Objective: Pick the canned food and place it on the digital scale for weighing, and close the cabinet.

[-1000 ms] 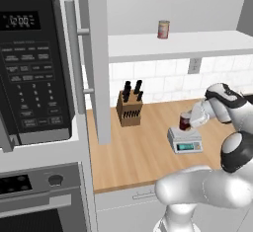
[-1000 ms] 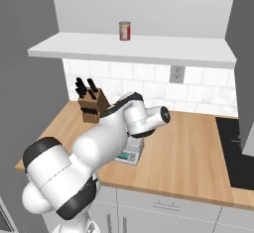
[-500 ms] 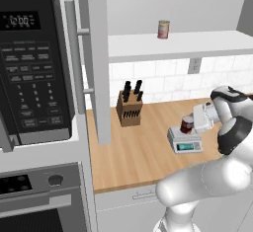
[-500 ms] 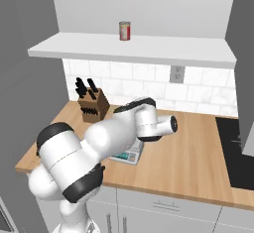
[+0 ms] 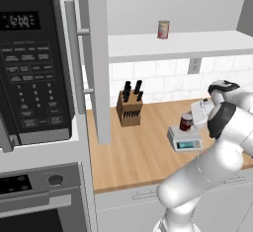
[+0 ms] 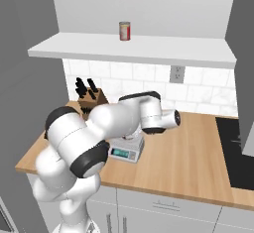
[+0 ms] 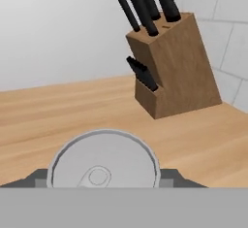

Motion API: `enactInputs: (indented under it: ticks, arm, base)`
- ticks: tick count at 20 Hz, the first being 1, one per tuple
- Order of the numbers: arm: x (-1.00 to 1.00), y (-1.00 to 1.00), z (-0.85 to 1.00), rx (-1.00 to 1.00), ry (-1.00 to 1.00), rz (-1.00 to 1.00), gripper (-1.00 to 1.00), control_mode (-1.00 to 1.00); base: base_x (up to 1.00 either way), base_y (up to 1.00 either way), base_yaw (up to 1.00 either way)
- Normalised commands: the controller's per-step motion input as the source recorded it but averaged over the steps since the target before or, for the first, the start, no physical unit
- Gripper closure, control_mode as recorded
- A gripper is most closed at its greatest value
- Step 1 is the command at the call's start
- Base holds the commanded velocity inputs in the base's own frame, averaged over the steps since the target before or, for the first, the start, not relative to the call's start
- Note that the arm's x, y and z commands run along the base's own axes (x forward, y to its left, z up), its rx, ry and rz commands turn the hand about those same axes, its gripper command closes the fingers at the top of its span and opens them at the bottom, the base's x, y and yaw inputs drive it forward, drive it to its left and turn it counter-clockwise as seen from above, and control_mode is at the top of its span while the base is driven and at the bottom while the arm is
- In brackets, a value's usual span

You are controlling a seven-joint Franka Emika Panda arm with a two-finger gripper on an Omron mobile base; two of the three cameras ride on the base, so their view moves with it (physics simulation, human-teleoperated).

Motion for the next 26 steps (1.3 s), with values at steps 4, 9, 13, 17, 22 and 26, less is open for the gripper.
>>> enactInputs:
  ticks: [4, 9, 13, 17, 22, 26]
  arm:
    - [-0.23, 0.0, -0.26, 0.0, 0.08, 0.03, -1.0, -1.0]
    - [-0.34, 0.0, -0.16, 0.0, 0.06, 0.03, -1.0, -1.0]
    - [-0.04, 0.0, -0.18, 0.0, 0.05, 0.0, -1.0, -1.0]
    - [-0.06, 0.0, -0.06, 0.0, 0.02, 0.01, -1.0, -1.0]
    - [-0.1, -0.05, 0.0, 0.0, -0.01, -0.02, -1.0, -1.0]
    - [-0.22, -0.17, 0.0, 0.0, -0.04, -0.08, -1.0, -1.0]
  base:
    - [0.0, 0.0, 0.0]
    - [0.0, 0.0, 0.0]
    - [0.0, 0.0, 0.0]
    - [0.0, 0.0, 0.0]
    - [0.0, 0.0, 0.0]
    - [0.0, 0.0, 0.0]
